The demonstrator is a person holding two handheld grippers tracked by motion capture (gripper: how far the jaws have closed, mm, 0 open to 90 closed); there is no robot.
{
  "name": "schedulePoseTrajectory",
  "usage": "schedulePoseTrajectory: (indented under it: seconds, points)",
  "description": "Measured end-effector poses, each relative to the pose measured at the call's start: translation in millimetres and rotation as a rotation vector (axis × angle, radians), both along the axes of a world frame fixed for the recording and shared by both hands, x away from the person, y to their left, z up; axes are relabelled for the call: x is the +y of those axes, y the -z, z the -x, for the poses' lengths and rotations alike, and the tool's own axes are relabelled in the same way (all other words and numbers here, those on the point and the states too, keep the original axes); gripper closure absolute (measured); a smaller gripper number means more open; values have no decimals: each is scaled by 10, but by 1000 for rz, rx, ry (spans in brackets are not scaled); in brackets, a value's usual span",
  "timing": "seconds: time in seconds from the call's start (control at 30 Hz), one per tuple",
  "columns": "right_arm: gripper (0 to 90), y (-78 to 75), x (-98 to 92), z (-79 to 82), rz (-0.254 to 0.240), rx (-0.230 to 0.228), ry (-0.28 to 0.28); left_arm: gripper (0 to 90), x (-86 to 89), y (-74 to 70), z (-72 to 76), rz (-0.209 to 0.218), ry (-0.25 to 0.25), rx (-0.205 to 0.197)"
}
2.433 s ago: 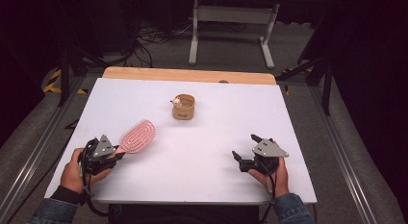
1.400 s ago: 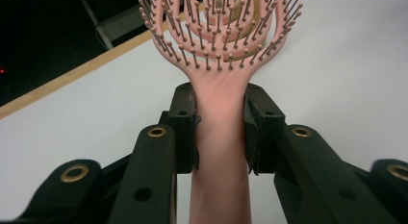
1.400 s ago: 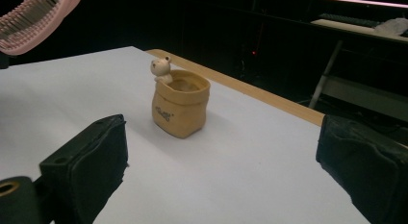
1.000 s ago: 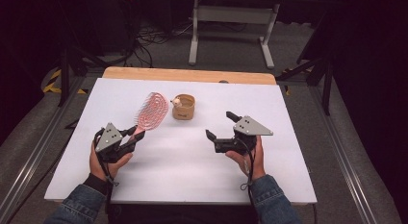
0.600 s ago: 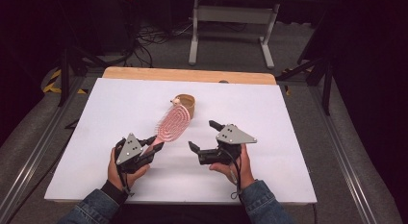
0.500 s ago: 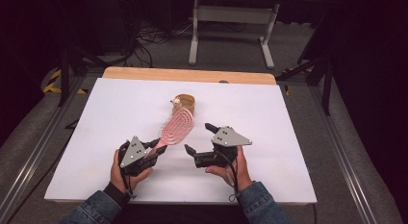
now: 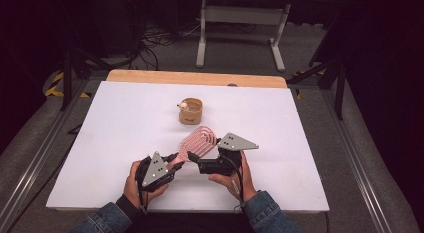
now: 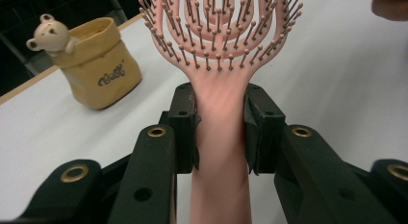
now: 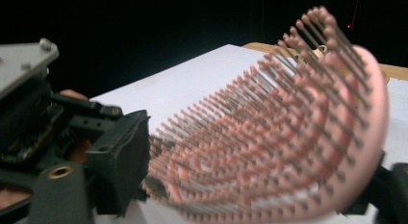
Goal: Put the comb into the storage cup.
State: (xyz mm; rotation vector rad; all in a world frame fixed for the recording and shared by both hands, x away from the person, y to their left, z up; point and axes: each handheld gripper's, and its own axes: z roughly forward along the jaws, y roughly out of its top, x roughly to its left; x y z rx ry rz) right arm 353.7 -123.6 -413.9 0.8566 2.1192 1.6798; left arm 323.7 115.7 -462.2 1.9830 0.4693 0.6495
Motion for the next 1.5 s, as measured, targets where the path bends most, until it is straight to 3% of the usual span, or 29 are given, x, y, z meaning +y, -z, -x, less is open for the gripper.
schedulePoseTrajectory:
  seconds: [0.1,0.27,0.37,0.53,0.67,0.73,1.0,1.1,1.5]
  points:
    - [298,9,-31,-8,-42,16,-15,695,-9,16,-5,-17,4,-5]
    - [483,14,-60,-7,-60,20,-18,696,-12,25,-6,-24,11,-4]
    - [507,24,-75,-12,-71,33,-33,696,-21,25,1,-27,14,-5]
    - [573,31,-104,-26,-132,80,-65,695,-24,18,13,-33,19,-23]
    - [606,16,-121,-17,-162,84,-95,694,-23,7,19,-31,27,-26]
    - [620,1,-122,-3,-170,76,-107,693,-17,-10,22,-46,35,-39]
    - [631,-77,-107,76,-156,18,-132,667,-3,-32,14,-33,31,-38]
    - [632,-101,-129,85,-156,3,-121,643,16,-40,4,-15,24,-34]
    - [632,-178,-203,94,-124,-52,-93,570,45,-37,-40,-21,25,-12]
